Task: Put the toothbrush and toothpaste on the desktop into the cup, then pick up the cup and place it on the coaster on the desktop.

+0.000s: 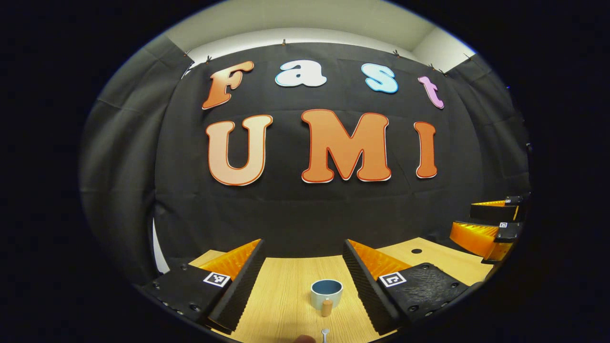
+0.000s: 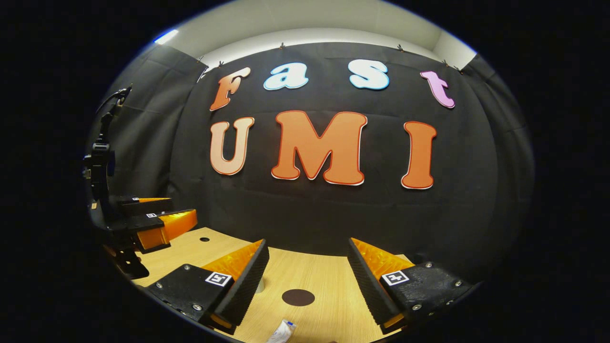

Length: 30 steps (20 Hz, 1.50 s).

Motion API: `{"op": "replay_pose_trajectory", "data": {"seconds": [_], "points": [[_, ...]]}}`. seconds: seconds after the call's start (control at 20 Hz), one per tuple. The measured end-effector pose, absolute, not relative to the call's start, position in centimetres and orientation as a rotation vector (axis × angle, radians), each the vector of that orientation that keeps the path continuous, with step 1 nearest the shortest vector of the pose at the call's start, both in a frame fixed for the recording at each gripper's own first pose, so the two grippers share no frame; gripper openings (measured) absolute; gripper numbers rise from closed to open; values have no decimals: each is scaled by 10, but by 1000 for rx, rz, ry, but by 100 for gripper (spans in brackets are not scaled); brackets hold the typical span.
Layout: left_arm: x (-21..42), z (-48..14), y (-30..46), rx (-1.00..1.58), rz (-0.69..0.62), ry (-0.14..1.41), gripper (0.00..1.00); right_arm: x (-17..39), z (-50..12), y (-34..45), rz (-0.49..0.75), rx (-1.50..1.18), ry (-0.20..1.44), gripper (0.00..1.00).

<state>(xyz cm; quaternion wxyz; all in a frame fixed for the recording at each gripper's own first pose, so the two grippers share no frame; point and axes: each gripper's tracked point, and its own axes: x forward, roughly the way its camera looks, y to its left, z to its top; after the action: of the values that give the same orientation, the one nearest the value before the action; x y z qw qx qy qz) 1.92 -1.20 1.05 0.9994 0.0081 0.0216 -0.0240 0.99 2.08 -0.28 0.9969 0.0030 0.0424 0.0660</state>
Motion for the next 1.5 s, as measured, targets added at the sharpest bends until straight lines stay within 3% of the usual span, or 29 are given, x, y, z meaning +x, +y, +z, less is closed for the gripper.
{"op": "replay_pose_trajectory", "data": {"seconds": [0.8, 1.5], "points": [[25, -72, -45, 45, -150, 426, 97, -10, -90, 30, 201, -73, 429, 99], [-12, -210, -46, 0, -180, 981, 98, -37, -208, 47, 244, -67, 766, 90]]}}
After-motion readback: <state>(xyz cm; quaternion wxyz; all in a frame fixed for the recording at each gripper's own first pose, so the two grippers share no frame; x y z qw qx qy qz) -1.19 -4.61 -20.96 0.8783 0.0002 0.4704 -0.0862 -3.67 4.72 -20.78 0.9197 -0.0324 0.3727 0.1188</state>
